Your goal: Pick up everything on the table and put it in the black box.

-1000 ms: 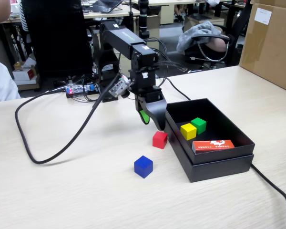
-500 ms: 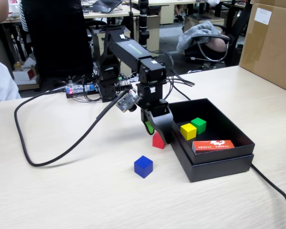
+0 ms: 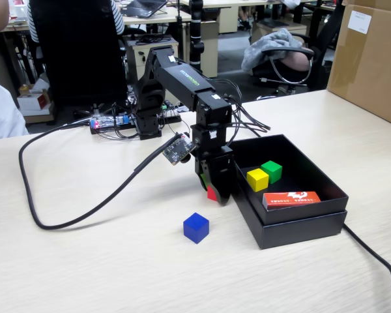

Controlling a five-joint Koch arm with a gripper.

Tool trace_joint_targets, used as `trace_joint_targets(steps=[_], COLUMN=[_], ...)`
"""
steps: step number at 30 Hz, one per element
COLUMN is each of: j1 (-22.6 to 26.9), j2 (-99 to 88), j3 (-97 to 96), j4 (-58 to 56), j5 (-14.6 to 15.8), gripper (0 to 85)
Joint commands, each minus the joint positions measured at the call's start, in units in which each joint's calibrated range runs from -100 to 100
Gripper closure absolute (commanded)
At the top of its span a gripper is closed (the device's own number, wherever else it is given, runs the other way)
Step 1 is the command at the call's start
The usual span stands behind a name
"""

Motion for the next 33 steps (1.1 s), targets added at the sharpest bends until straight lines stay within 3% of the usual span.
trace_joint_targets(steps=[1,3,8,21,25,28,33], j1=[0.24,0.15,0.15,-1.03,0.88,5.23,7.57], j2=[-1.20,-1.66,-3.84,-33.21,-36.66,-30.92,-21.51], j3=[3.32,3.41,3.51,-0.12,3.87,11.76,18.56], j4=[-2.07,-2.24,-2.93,-5.44,-5.44,-5.44,-5.44], j5=[0.49,0.73,0.88,0.73,0.78,2.83,4.35], gripper=[74.2,84.6,84.6,84.6,84.6,84.6,84.6])
